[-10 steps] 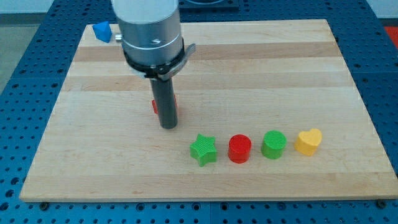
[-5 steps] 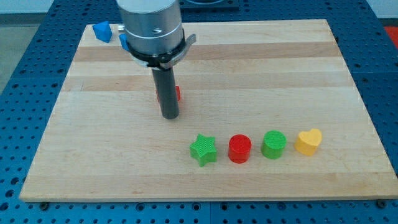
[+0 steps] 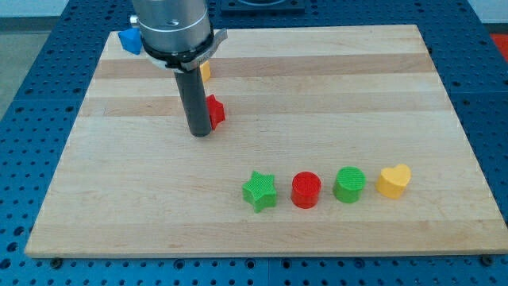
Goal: Move the red star diagonally to the yellow hexagon
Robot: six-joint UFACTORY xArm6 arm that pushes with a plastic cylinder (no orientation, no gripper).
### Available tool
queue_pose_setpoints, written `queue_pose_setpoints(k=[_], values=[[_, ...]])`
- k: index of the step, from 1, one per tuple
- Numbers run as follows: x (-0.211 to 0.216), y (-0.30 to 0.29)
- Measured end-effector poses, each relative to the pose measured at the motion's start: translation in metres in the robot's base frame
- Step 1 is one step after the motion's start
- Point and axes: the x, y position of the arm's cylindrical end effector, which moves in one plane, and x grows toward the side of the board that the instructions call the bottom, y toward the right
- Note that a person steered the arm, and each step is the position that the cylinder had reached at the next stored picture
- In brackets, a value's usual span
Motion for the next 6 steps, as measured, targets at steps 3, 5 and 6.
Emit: queue_pose_setpoints(k=[3,5,6], values=[[-0.045,0.018],[-0.053,0.029],[-0.056,0.034]])
